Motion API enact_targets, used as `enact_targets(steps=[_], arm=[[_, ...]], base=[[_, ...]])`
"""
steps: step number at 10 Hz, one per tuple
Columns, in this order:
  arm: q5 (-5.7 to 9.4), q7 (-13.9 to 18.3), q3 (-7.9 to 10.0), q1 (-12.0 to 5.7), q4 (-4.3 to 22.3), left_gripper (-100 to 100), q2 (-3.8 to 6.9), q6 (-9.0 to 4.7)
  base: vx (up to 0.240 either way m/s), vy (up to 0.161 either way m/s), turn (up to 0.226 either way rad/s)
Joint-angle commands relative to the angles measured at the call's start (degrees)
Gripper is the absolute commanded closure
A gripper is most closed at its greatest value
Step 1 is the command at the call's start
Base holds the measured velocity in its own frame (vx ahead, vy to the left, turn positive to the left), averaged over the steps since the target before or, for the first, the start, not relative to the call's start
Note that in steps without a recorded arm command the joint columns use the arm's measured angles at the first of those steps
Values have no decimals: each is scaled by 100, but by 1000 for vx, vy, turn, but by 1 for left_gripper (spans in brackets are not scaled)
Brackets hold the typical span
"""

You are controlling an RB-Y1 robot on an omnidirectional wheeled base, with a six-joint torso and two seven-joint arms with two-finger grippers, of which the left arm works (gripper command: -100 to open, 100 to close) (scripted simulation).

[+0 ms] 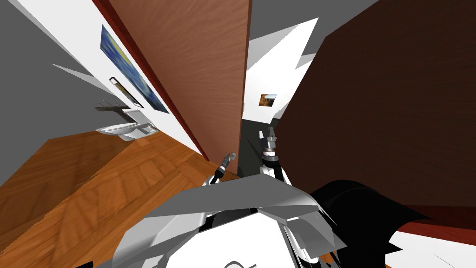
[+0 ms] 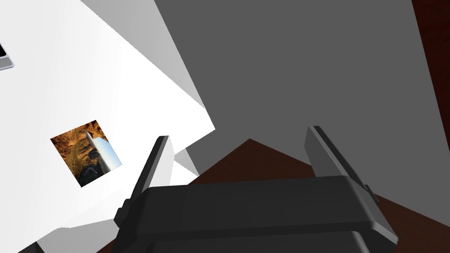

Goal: Push the door open

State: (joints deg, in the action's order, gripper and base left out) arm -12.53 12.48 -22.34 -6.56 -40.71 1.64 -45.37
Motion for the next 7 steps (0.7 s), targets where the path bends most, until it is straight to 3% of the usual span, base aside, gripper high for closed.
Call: enact_targets(steps=[1,2,7], arm=[[0,0,0,0,0,-100,0,0],[0,0,0,0,0,100,0,0],[0,0,0,0,0,100,0,0]], base=[[85,-37,-1],[-11,1,5],[-8,5,-7]])
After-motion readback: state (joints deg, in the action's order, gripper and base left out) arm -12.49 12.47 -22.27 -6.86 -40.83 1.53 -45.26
